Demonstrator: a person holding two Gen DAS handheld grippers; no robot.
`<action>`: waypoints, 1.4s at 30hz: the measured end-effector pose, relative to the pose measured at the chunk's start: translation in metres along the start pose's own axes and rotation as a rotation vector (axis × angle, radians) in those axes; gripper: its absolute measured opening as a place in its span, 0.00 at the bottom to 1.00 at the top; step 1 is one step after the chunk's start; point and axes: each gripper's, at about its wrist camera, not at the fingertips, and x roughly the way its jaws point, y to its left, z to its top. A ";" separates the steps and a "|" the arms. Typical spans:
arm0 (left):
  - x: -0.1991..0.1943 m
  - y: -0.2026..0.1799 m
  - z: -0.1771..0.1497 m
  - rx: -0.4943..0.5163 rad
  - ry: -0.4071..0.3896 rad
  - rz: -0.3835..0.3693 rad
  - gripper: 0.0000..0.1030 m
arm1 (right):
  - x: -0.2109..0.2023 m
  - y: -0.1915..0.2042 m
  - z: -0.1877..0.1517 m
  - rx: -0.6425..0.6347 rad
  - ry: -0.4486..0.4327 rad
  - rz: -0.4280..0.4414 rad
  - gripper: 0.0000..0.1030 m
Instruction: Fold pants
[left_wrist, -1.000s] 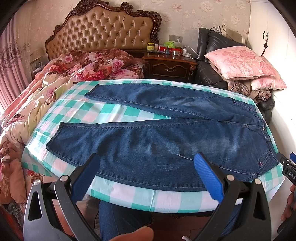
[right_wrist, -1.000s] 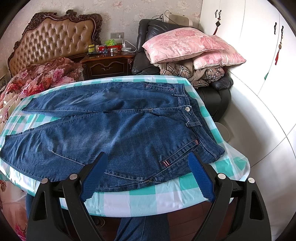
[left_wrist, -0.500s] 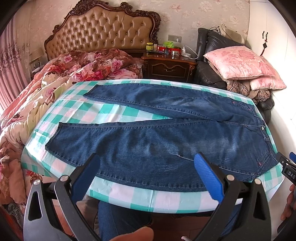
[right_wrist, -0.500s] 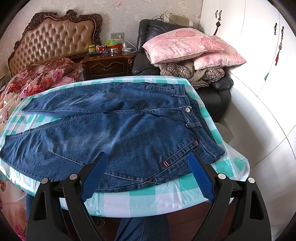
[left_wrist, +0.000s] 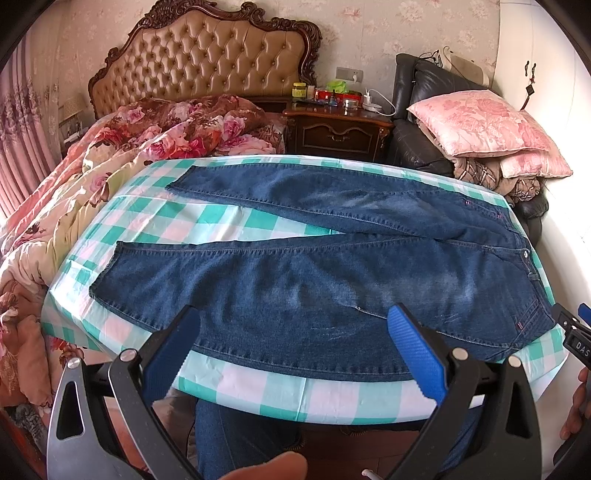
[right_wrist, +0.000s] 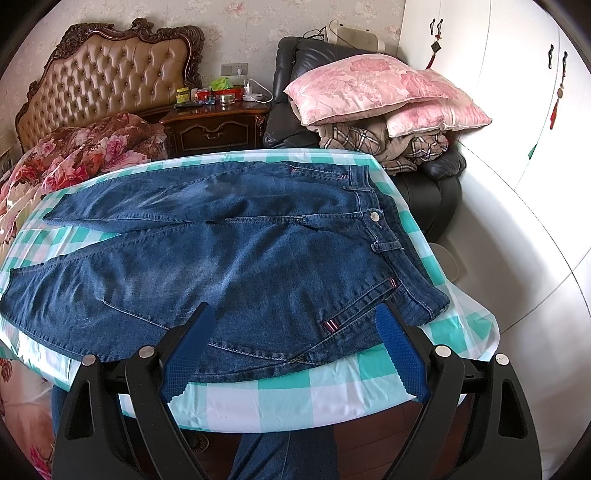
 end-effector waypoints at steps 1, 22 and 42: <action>0.001 -0.001 0.000 0.000 0.002 0.001 0.99 | 0.001 0.000 0.000 0.001 0.002 0.001 0.83; 0.066 0.032 -0.010 -0.080 0.097 -0.276 0.99 | 0.256 -0.159 0.199 0.206 0.231 -0.001 0.84; 0.117 0.091 0.016 -0.273 0.161 -0.269 0.98 | 0.375 -0.152 0.259 0.106 0.302 0.155 0.15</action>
